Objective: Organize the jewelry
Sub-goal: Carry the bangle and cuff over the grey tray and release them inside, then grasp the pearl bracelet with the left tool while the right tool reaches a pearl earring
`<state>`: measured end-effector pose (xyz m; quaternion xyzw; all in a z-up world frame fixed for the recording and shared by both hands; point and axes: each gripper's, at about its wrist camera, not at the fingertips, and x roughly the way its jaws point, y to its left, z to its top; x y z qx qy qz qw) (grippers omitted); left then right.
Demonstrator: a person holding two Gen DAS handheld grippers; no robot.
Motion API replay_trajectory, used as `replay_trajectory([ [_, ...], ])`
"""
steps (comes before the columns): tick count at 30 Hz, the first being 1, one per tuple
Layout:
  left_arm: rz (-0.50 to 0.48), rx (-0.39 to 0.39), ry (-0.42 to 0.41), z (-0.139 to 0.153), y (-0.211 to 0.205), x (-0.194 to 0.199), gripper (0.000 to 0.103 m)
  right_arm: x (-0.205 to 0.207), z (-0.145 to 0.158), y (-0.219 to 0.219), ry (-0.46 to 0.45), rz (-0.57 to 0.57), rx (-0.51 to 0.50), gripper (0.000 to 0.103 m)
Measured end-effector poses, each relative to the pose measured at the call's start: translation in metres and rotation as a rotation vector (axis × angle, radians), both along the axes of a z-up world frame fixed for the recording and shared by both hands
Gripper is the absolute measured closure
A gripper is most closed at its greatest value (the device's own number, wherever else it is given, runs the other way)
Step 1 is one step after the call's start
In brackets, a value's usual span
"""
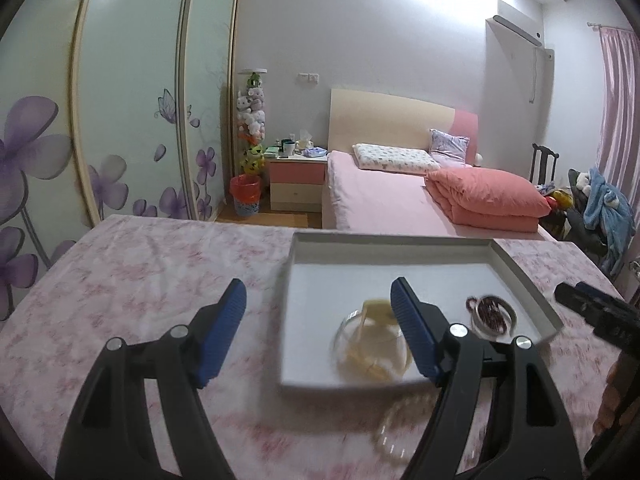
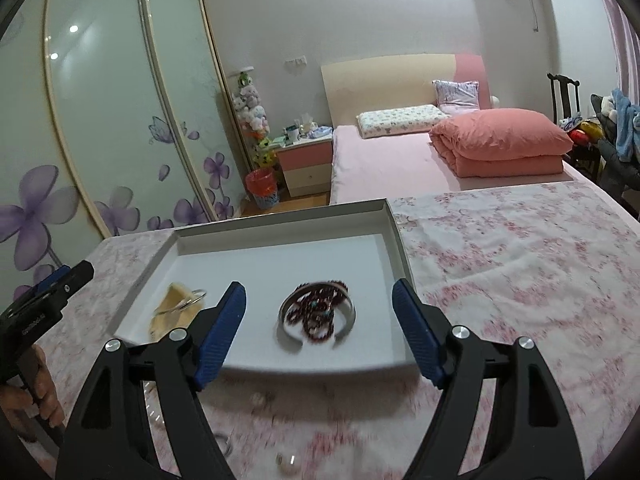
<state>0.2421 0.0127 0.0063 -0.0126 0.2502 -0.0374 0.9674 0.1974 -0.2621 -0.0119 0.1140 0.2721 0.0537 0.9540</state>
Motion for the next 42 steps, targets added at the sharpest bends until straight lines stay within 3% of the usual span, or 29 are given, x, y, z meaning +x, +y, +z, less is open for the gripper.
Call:
replay_trajectory([
  [3, -0.024, -0.003, 0.024, -0.004, 0.005, -0.019, 0.03, -0.022, 0.002, -0.001, -0.014, 0.0, 0.008, 0.028],
  [10, -0.153, -0.006, 0.19, -0.039, -0.021, -0.033, 0.033, -0.056, -0.006, -0.003, -0.008, -0.008, 0.028, 0.027],
  [16, -0.183, 0.042, 0.304, -0.066, -0.05, -0.019, 0.054, -0.068, -0.013, -0.007, 0.004, -0.008, 0.041, 0.027],
  [20, -0.161, 0.051, 0.395, -0.085, -0.053, -0.003, 0.06, -0.071, -0.015, -0.008, 0.003, -0.004, 0.045, 0.027],
  [21, -0.161, 0.055, 0.384, -0.084, -0.053, -0.003, 0.061, -0.071, -0.015, -0.007, 0.003, -0.003, 0.044, 0.027],
  [27, -0.156, 0.122, 0.384, -0.084, -0.06, 0.0, 0.092, -0.071, -0.019, -0.005, 0.013, 0.003, 0.05, 0.027],
  [36, -0.106, 0.178, 0.381, -0.083, -0.039, -0.004, 0.093, -0.067, -0.026, -0.001, 0.066, 0.012, -0.019, 0.028],
  [42, 0.004, 0.202, 0.386, -0.08, 0.018, -0.014, 0.093, -0.059, -0.041, 0.011, 0.154, 0.07, -0.09, 0.048],
])
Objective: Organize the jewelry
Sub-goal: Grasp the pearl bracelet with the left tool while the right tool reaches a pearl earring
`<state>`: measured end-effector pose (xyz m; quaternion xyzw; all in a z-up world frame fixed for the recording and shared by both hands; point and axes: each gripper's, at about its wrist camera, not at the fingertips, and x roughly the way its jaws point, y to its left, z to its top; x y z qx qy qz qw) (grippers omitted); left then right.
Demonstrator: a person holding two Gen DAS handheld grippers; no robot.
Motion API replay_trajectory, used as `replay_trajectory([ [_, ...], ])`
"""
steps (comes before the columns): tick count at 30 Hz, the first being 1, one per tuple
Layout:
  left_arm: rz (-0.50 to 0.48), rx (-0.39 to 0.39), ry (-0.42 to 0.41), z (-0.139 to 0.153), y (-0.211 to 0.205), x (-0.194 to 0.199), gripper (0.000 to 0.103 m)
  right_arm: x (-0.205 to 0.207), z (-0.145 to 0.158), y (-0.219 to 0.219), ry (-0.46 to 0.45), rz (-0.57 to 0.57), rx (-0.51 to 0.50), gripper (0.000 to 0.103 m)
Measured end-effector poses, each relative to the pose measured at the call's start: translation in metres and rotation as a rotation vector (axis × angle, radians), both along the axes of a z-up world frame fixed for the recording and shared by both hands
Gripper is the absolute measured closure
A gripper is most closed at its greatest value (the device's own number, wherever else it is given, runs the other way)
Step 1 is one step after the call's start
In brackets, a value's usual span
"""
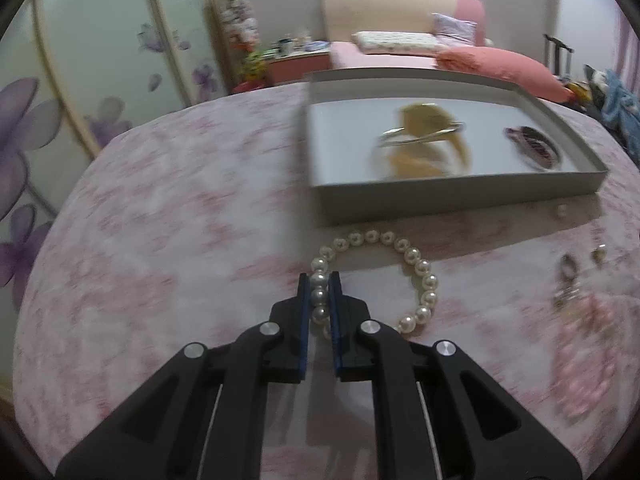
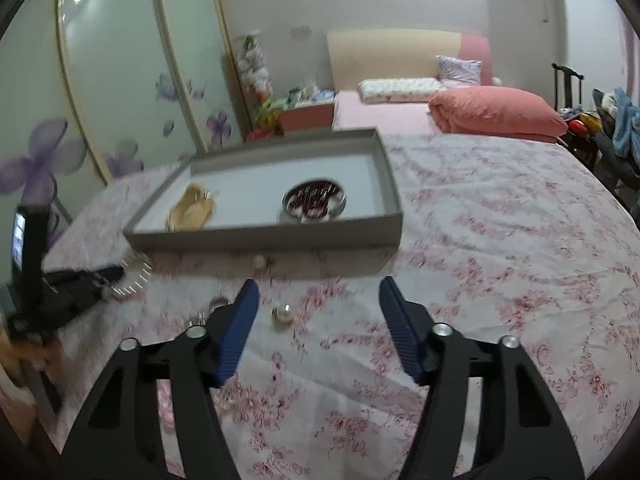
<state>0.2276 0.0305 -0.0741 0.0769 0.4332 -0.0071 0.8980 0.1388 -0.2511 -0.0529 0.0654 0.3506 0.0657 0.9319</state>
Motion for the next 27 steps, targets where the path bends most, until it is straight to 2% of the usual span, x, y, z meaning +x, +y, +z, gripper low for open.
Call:
replay_trajectory([
  [2, 0.028, 0.004, -0.001, 0.001, 0.017, -0.005, 0.093, 0.003, -0.006, 0.008, 0.029, 0.024, -0.028, 0.055],
  [6, 0.044, -0.008, -0.005, 0.003, 0.032, -0.012, 0.093, 0.012, -0.016, 0.02, 0.082, 0.055, -0.057, 0.061],
  [14, 0.045, -0.021, -0.004, 0.005, 0.032, -0.015, 0.093, 0.03, -0.024, 0.032, 0.15, 0.069, -0.084, 0.07],
  [18, 0.046, -0.02, -0.004, 0.004, 0.032, -0.015, 0.093, 0.032, -0.024, 0.034, 0.152, 0.063, -0.093, 0.074],
  [20, 0.046, -0.022, -0.004, 0.004, 0.032, -0.015, 0.093, 0.032, -0.024, 0.034, 0.153, 0.06, -0.095, 0.087],
  [27, 0.049, -0.038, -0.005, 0.006, 0.033, -0.017, 0.093, 0.026, -0.02, 0.028, 0.123, 0.037, -0.063, 0.087],
])
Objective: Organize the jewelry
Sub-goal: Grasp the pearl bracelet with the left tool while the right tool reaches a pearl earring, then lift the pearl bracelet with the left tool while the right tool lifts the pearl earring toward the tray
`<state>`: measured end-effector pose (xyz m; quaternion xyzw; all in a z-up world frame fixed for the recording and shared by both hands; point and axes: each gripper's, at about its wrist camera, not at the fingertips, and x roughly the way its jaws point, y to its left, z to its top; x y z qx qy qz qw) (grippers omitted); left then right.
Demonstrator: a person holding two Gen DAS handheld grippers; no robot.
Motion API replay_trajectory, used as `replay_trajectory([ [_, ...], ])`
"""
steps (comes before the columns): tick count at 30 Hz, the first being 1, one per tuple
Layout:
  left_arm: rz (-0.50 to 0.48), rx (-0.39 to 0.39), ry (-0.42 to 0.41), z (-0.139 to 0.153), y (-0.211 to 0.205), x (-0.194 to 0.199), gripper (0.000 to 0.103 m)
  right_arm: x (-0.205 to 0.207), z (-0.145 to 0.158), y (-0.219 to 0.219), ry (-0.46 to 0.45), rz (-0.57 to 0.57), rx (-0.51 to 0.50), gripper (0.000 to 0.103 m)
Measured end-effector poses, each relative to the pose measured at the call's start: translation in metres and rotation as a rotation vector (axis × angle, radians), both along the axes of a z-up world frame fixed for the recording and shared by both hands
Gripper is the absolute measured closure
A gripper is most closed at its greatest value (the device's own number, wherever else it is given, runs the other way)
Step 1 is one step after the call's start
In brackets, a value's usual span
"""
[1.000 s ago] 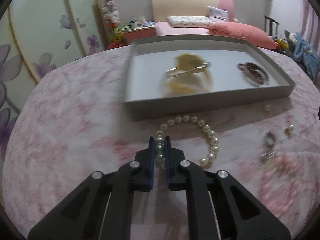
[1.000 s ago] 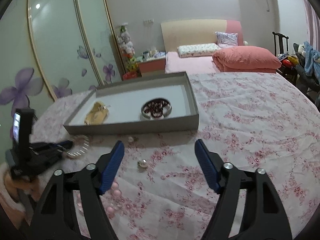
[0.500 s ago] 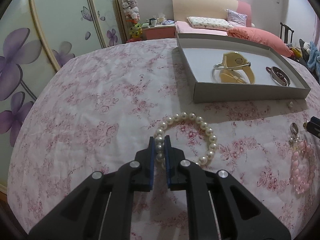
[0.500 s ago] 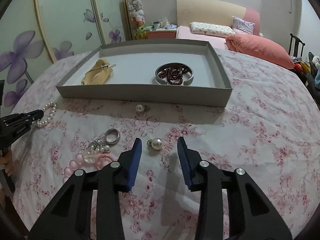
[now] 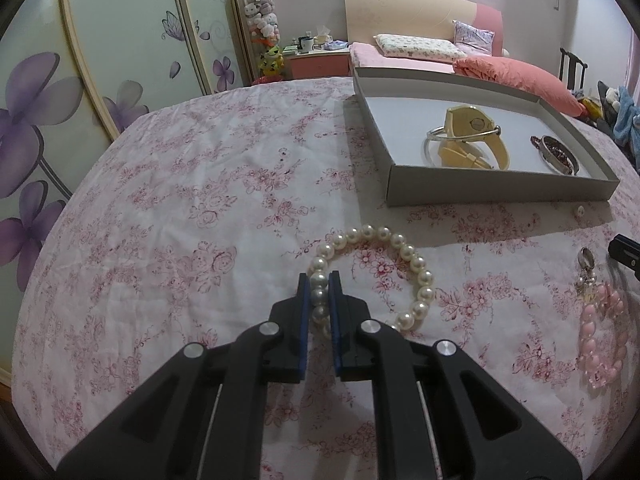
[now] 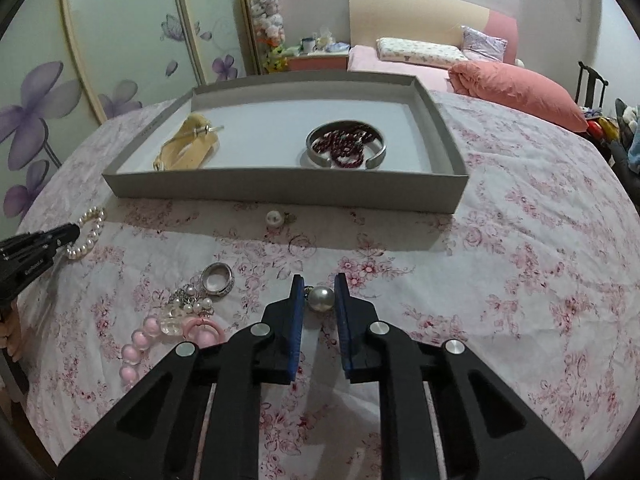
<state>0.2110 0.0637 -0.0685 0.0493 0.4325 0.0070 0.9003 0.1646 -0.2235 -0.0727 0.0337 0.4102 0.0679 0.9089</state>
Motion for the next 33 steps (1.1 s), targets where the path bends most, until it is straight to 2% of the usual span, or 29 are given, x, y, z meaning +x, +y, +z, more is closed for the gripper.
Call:
replay_trajectory([
  [5, 0.002, -0.034, -0.038, 0.004, 0.002, -0.003, 0.093, -0.015, 0.016, -0.009, -0.088, -0.024, 0.026, 0.087],
  [12, -0.036, -0.052, -0.173, 0.027, -0.006, -0.025, 0.093, -0.032, 0.043, -0.012, -0.237, -0.052, 0.043, 0.087],
  [15, -0.056, -0.074, -0.224, 0.04, -0.01, -0.032, 0.093, -0.034, 0.05, -0.01, -0.27, -0.047, 0.042, 0.087],
  [24, -0.079, -0.132, -0.35, 0.07, -0.02, -0.054, 0.093, -0.052, 0.062, -0.001, -0.395, -0.05, 0.052, 0.087],
  [33, -0.09, -0.143, -0.428, 0.081, -0.034, -0.074, 0.093, -0.069, 0.071, 0.009, -0.521, -0.051, 0.034, 0.087],
])
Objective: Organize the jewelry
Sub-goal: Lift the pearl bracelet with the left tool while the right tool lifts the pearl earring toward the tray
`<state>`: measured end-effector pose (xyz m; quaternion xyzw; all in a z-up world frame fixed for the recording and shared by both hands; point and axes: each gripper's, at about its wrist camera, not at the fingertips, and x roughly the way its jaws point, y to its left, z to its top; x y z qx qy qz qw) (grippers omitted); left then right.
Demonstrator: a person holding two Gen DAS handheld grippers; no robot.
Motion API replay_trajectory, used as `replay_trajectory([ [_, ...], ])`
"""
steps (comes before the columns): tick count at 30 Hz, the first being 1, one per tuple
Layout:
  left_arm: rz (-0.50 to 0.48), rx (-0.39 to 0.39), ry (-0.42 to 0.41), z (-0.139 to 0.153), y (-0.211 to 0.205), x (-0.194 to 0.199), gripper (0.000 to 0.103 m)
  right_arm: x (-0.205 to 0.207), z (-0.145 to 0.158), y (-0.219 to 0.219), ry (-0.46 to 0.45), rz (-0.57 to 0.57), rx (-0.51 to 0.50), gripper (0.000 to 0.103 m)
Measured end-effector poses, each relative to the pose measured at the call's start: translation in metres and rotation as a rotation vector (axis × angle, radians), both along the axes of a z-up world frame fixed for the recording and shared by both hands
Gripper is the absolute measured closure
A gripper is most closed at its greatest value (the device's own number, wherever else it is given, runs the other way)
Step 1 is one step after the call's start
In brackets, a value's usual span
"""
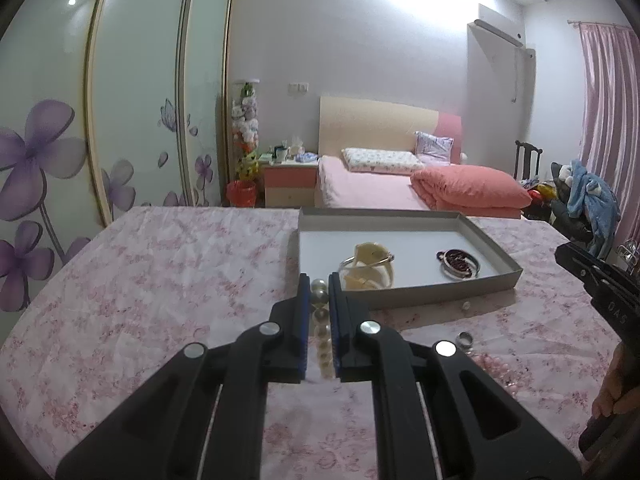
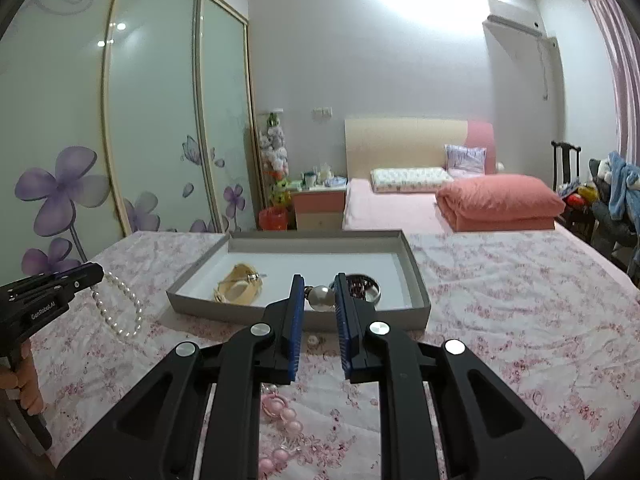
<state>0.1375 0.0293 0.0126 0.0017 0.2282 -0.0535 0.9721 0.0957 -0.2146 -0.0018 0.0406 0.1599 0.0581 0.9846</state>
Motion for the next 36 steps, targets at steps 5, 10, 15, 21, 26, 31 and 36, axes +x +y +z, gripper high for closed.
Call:
replay_trajectory([
  [5, 0.001, 0.017, -0.053, 0.007, -0.012, -0.01, 0.093, -0.008, 0.005, 0.004, -0.063, -0.013, -0.018, 0.087],
  [10, 0.005, 0.03, -0.098, 0.013, -0.024, -0.019, 0.093, -0.015, 0.009, 0.009, -0.126, -0.025, -0.052, 0.087],
  [15, 0.017, 0.049, -0.134, 0.018, -0.036, -0.025, 0.093, -0.019, 0.013, 0.014, -0.176, -0.043, -0.081, 0.087],
  [21, 0.038, 0.067, -0.156, 0.02, -0.044, -0.026, 0.093, -0.018, 0.016, 0.013, -0.206, -0.065, -0.08, 0.087],
  [26, 0.059, 0.08, -0.169, 0.021, -0.046, -0.025, 0.093, -0.017, 0.017, 0.011, -0.225, -0.084, -0.082, 0.087],
  [31, 0.081, 0.095, -0.178, 0.021, -0.049, -0.023, 0.093, -0.016, 0.017, 0.012, -0.242, -0.102, -0.093, 0.087],
  [36, 0.097, 0.106, -0.18, 0.02, -0.051, -0.02, 0.093, -0.015, 0.016, 0.014, -0.248, -0.107, -0.105, 0.087],
])
